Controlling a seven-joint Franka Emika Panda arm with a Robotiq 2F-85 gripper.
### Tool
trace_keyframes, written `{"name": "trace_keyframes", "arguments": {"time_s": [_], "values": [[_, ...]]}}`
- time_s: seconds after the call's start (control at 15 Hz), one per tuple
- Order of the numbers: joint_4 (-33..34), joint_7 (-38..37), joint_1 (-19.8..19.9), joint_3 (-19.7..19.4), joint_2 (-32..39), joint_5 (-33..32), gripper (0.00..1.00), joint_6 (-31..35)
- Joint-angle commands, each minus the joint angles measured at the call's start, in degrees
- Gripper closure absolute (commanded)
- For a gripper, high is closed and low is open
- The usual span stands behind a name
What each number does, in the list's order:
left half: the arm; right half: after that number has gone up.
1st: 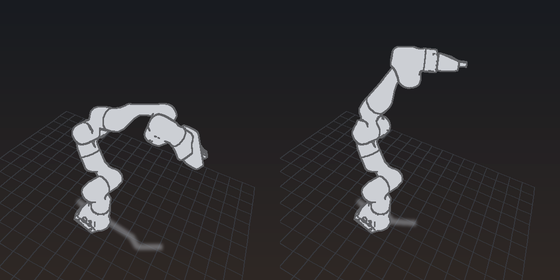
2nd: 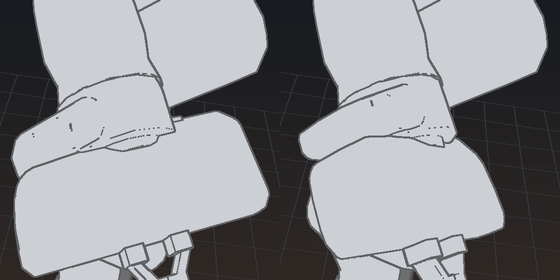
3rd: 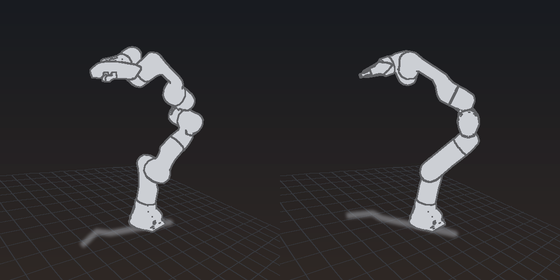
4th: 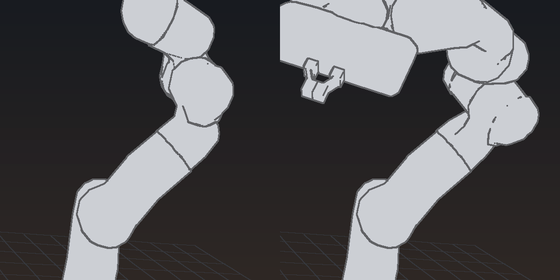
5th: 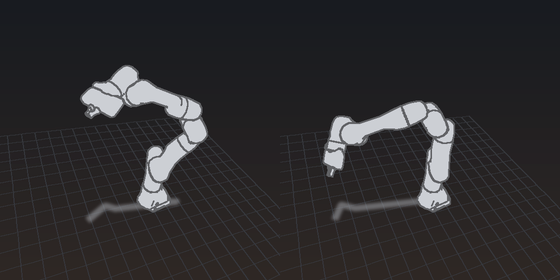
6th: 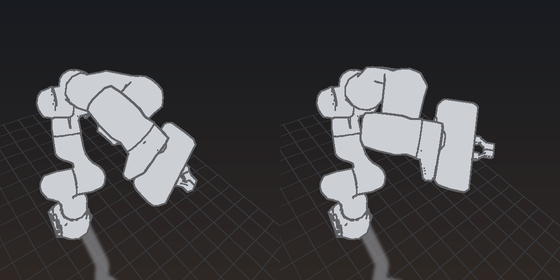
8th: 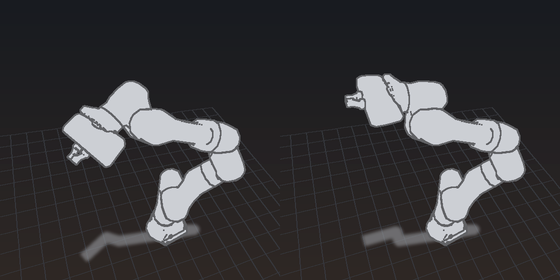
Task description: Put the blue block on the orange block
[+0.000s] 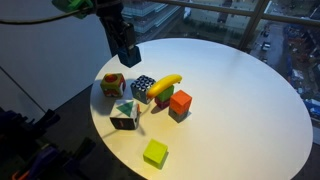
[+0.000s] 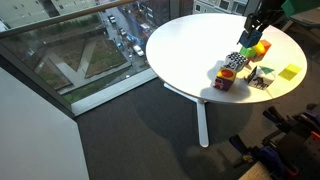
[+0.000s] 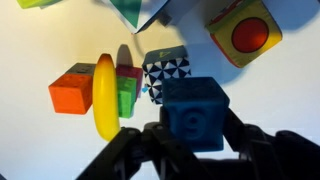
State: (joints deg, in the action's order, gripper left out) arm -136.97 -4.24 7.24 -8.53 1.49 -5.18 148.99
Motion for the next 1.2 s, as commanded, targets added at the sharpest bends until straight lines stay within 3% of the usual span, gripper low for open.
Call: {"name": "trace_keyframes", "arguments": {"time_s": [0.0,0.67,1.13], "values": [[2.65,-5.32,1.34,-1.28,0.16,-2.37,0.71,-2.31],[6.52,-10.07,4.75,-5.14,2.26,-2.80,0.71,-4.87],[8.61,-0.69,6.41,-5.54,4.36,3.46,0.71,-4.72]]}}
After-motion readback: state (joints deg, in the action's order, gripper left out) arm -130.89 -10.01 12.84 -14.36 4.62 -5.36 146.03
